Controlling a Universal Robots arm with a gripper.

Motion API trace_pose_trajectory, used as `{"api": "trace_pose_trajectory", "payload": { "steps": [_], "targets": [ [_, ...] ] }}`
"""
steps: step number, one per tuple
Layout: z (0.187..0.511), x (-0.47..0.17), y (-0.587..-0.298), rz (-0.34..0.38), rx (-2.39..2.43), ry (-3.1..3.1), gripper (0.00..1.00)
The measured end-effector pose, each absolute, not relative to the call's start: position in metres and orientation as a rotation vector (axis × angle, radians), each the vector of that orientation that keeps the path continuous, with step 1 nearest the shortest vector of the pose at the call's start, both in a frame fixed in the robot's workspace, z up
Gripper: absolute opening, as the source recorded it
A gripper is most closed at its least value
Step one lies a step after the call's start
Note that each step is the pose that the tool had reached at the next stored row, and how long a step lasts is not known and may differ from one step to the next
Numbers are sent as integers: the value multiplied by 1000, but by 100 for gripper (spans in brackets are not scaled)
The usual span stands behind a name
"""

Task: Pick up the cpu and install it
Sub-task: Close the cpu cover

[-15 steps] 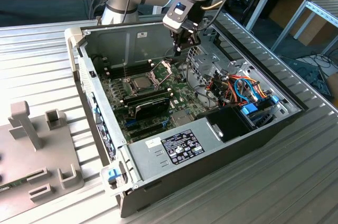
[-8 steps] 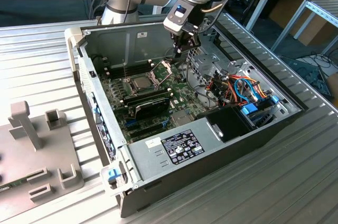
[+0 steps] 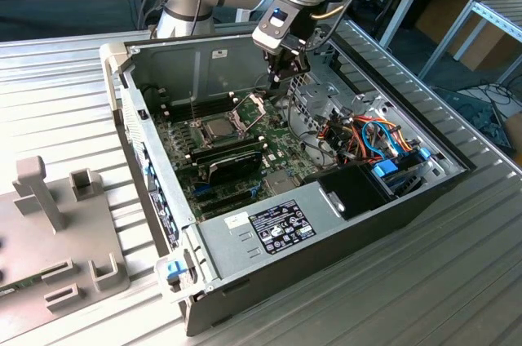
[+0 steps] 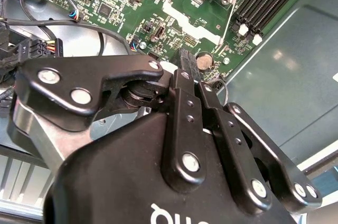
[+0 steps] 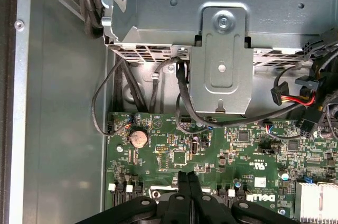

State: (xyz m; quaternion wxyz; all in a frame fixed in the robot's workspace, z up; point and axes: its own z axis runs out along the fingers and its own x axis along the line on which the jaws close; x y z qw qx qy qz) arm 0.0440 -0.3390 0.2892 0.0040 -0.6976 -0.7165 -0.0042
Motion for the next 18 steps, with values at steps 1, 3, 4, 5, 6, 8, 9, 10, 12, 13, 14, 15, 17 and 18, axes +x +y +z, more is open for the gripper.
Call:
{"api": "trace_pose_trajectory", "payload": {
  "steps": [1,3,4,5,6,8,9,10,12,13,14,15,17,18],
  "targets": [
    [289,44,-339,-13,-2186,-2245,11],
    [288,46,-339,-13,-2186,-2245,11],
    [275,47,-339,-13,-2186,-2245,11],
    [259,47,-339,-13,-2186,-2245,11],
    [253,46,-339,-13,-2186,-2245,11],
    [253,45,-339,-13,-2186,-2245,11],
    [253,45,-339,-13,-2186,-2245,11],
    [253,44,-339,-13,-2186,-2245,11],
    [253,43,-339,-13,-2186,-2245,11],
    [253,43,-339,-13,-2186,-2245,11],
    [253,43,-339,-13,-2186,-2245,11],
    [253,42,-339,-13,-2186,-2245,11],
    [253,42,-339,-13,-2186,-2245,11],
    [253,42,-339,-13,-2186,-2245,11]
  ]
}}
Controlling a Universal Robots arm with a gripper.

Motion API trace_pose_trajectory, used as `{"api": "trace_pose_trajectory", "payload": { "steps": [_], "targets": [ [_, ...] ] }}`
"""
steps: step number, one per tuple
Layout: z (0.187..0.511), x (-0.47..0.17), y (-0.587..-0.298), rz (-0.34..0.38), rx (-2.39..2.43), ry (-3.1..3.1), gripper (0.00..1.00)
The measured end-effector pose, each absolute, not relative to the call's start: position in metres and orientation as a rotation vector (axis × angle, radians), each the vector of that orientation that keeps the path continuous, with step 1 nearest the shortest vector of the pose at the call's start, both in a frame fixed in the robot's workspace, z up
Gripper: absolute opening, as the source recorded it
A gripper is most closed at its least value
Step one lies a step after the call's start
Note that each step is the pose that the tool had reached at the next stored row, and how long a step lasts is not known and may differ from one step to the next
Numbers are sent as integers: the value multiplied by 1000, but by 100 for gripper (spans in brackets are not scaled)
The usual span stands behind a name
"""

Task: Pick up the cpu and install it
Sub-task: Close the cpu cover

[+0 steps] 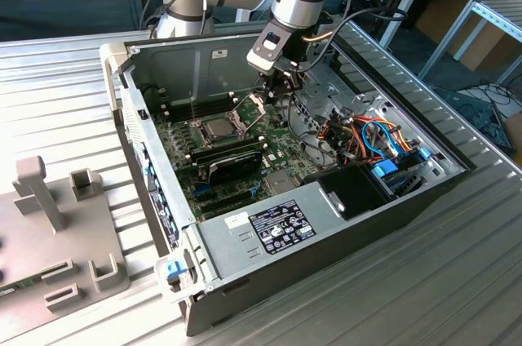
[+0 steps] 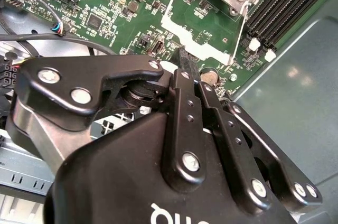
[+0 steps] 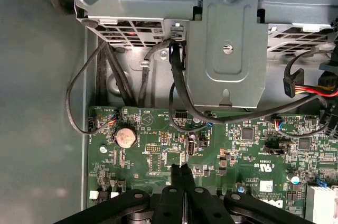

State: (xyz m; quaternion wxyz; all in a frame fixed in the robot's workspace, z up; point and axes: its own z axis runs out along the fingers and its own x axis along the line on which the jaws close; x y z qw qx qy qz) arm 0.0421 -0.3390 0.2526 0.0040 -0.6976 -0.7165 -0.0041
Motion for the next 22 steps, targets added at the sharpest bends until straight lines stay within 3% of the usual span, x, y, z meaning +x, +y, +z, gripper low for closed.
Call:
{"api": "trace_pose_trajectory", "payload": {
  "steps": [22],
  "targets": [
    [253,34,-339,-13,-2186,-2245,11]
  ]
}}
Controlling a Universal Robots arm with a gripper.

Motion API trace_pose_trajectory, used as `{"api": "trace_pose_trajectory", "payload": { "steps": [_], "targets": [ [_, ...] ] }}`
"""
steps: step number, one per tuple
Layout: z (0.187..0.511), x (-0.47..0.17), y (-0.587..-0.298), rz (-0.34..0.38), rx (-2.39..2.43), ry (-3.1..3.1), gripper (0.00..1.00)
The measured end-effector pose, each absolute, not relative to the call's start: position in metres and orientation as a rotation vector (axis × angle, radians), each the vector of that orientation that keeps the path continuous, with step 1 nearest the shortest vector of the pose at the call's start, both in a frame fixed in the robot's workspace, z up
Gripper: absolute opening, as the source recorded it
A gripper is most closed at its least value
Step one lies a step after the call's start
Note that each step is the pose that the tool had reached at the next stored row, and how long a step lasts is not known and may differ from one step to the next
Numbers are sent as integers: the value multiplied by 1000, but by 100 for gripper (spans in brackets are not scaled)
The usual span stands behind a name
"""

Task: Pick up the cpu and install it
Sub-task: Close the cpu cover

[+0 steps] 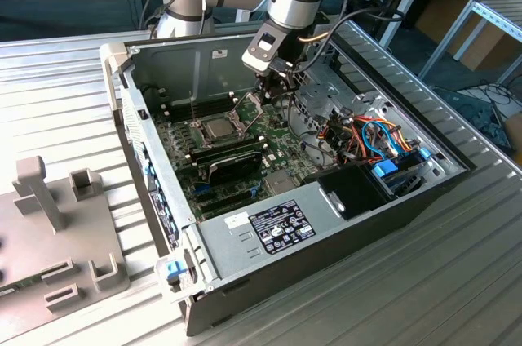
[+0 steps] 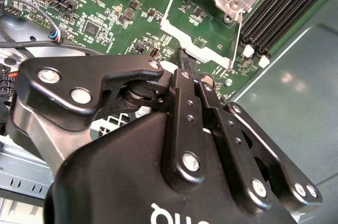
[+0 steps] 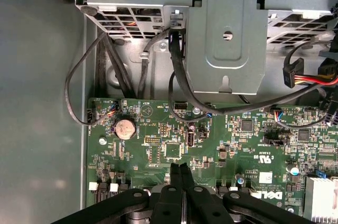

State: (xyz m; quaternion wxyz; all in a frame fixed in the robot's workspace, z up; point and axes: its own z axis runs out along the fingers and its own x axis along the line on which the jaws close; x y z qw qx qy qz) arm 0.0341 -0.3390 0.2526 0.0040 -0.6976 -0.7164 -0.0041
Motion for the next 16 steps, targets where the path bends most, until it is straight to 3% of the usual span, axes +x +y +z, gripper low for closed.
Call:
{"api": "trace_pose_trajectory", "payload": {
  "steps": [16],
  "targets": [
    [253,29,-339,-13,-2186,-2245,11]
  ]
}}
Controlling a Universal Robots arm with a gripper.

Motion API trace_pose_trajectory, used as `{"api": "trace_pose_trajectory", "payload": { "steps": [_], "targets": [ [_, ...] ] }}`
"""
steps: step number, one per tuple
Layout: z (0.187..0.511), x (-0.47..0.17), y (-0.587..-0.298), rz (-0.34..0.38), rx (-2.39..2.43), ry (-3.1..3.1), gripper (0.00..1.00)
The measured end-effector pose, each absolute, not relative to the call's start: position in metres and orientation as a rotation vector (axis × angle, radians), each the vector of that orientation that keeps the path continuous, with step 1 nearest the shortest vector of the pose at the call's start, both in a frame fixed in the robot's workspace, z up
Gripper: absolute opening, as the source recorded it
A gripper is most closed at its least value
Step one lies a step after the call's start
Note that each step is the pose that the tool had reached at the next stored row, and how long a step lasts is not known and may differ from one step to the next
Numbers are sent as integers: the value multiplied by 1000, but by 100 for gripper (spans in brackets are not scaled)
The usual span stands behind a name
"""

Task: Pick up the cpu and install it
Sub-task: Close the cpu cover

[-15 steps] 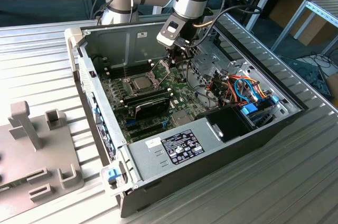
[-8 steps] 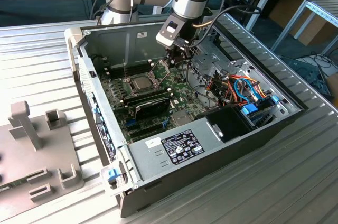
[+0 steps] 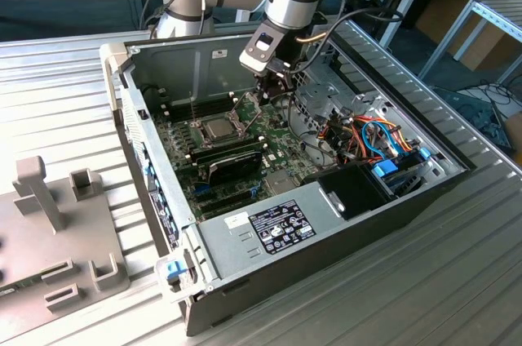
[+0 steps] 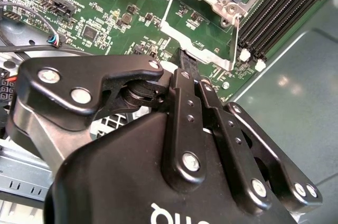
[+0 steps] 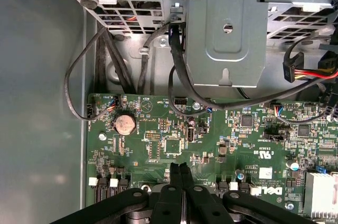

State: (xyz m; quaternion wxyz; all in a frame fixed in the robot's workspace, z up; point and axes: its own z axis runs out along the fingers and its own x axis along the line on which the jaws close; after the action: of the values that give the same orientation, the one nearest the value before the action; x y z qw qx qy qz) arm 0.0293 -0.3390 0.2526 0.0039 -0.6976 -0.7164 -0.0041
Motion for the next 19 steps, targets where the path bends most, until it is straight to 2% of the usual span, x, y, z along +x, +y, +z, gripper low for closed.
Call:
{"api": "trace_pose_trajectory", "payload": {
  "steps": [19],
  "targets": [
    [253,26,-339,-13,-2186,-2245,11]
  ]
}}
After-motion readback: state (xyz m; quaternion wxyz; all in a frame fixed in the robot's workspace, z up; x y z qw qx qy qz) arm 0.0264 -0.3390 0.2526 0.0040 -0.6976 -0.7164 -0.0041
